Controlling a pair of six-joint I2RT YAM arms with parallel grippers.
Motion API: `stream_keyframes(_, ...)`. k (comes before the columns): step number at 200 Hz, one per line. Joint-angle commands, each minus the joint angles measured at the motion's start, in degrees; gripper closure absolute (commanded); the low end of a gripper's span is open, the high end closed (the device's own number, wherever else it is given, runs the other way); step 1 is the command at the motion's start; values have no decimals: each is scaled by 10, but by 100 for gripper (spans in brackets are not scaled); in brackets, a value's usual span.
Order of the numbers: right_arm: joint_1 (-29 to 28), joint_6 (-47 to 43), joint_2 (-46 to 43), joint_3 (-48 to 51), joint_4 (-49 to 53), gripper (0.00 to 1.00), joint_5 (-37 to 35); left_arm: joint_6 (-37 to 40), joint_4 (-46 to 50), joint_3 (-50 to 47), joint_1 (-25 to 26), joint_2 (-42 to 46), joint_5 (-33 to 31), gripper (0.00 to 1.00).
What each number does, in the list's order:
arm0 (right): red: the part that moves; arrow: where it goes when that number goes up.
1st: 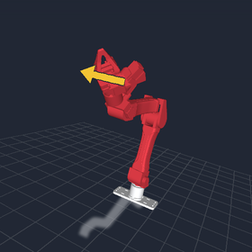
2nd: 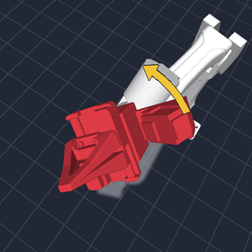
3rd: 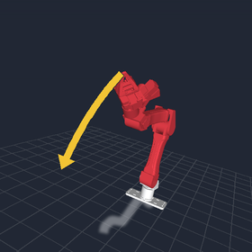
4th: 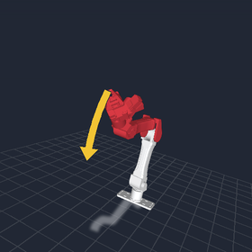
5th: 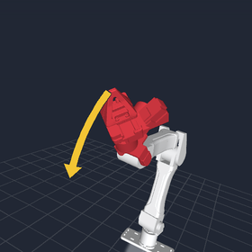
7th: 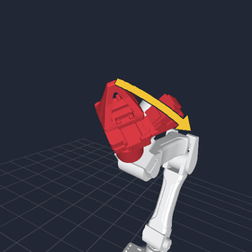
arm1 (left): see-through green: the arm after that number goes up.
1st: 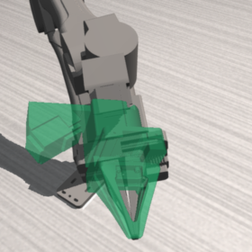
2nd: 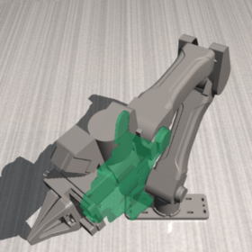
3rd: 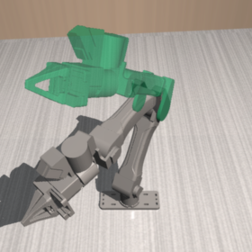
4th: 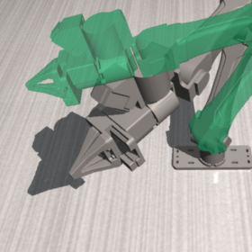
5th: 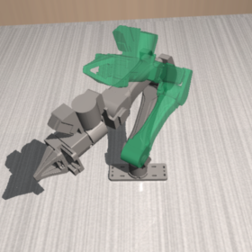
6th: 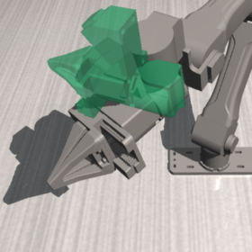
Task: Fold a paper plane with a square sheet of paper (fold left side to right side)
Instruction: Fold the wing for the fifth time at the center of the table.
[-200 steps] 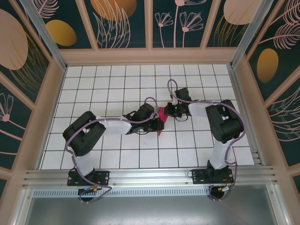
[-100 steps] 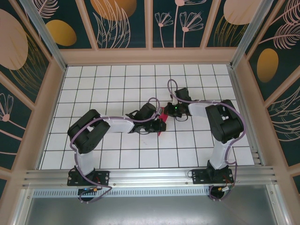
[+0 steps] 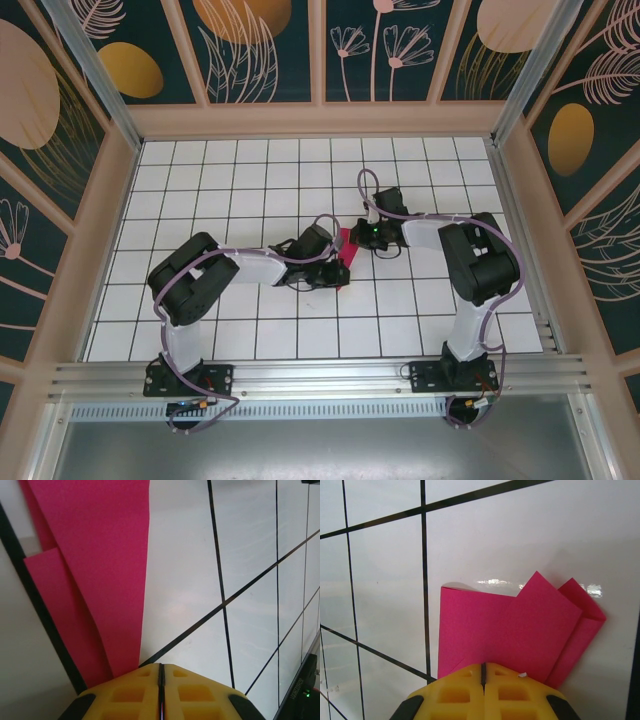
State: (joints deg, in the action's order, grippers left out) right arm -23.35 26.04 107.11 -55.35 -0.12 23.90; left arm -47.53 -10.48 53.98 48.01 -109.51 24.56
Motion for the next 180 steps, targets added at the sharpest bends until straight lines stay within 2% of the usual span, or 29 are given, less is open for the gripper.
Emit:
stream_keyframes(1, 7, -2, 35, 6, 41, 99, -52, 11, 21, -17, 3, -3, -13, 89)
stream_keyframes(95, 8, -6, 41, 4, 44, 99, -53, 13, 21, -15, 3, 41, -28, 87)
stream_keyframes(145, 7, -6, 42, 3, 45, 99, -52, 31, 19, -10, 6, 59, 5, 86)
stream_keyframes(180, 7, -4, 43, 2, 47, 98, -52, 49, 52, 13, 19, 42, -2, 83)
